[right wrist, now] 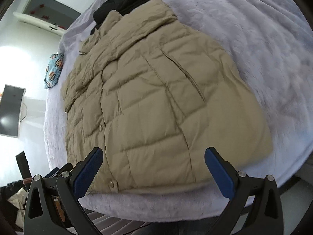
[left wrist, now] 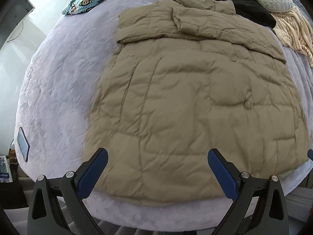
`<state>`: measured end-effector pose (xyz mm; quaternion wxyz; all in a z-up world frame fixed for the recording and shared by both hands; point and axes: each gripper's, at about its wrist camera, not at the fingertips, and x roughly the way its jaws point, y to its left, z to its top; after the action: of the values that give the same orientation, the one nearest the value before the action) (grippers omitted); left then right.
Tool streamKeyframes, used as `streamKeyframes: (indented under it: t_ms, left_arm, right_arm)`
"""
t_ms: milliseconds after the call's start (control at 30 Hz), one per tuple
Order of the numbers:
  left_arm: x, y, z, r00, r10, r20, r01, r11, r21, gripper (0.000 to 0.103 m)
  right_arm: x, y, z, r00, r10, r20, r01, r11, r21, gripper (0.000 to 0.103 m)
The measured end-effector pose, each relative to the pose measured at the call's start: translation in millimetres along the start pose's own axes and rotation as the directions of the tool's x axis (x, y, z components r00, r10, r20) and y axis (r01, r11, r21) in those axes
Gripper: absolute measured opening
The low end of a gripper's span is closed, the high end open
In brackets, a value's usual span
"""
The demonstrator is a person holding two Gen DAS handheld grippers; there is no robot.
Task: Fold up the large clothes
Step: 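Move both tools to the jacket hem and close them on it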
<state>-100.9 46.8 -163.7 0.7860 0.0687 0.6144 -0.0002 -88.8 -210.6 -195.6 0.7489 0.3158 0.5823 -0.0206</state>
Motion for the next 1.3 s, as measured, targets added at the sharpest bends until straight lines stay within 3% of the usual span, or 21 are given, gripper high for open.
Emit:
streamKeyframes:
  t_ms: [200, 300, 400, 567, 733, 933, 1000, 1100, 1200, 1300]
  left_arm:
    - [0.6, 14.9, -17.3, 0.998, -0.054, -0.044, 0.054, 0.999, 0.001, 0.102]
    - [1.1, 19.1, -23.3, 0.996, -0.067, -0.059, 0.067, 0.998, -0.002, 0.102]
    - [-0.2, 25.3, -28.8, 0.994, -0.086, -0.074, 0.085, 0.996, -0.020, 0.102]
    - [1.5, 35.5, -39.2, 0.984, -0.148, -0.099, 0.142, 0.987, -0.070, 0.102]
    - [8.6, 59.1, -52.9, 0.949, -0.300, -0.094, 0.275, 0.937, -0.213, 0.102]
    - [34.6, 89.4, -72.4, 0.903, -0.417, -0.105, 0.353, 0.858, -0.374, 0.102]
    - [49.0, 96.4, -80.2, 0.874, -0.473, -0.114, 0.385, 0.815, -0.433, 0.102]
    - [63.4, 97.7, -84.4, 0.846, -0.522, -0.107, 0.417, 0.773, -0.478, 0.102]
    - [72.6, 96.3, -82.4, 0.835, -0.541, -0.099, 0.435, 0.760, -0.483, 0.102]
    - [82.2, 94.3, -76.4, 0.832, -0.547, -0.089, 0.442, 0.752, -0.489, 0.102]
  right_arm:
    - [6.3, -2.4, -22.1, 0.995, -0.008, -0.100, 0.015, 0.998, 0.065, 0.103]
    - [12.9, -17.6, -32.1, 0.987, 0.043, -0.153, -0.014, 0.982, 0.186, 0.103]
    - [9.2, -29.4, -38.5, 0.987, 0.083, -0.136, -0.042, 0.961, 0.275, 0.103]
    - [4.7, -37.5, -39.2, 0.987, 0.084, -0.140, -0.037, 0.950, 0.311, 0.103]
    - [7.7, -54.8, -37.4, 0.980, 0.149, -0.131, -0.089, 0.919, 0.384, 0.103]
    - [12.1, -85.2, -42.3, 0.978, 0.183, -0.103, -0.112, 0.868, 0.483, 0.103]
    - [14.0, -94.1, -42.0, 0.977, 0.196, -0.086, -0.126, 0.852, 0.509, 0.103]
    - [16.8, -103.6, -36.4, 0.979, 0.198, -0.045, -0.144, 0.833, 0.535, 0.103]
    - [22.8, -109.4, -29.1, 0.969, 0.247, -0.012, -0.197, 0.801, 0.566, 0.103]
    - [30.4, -109.2, -23.9, 0.971, 0.238, -0.021, -0.184, 0.800, 0.571, 0.103]
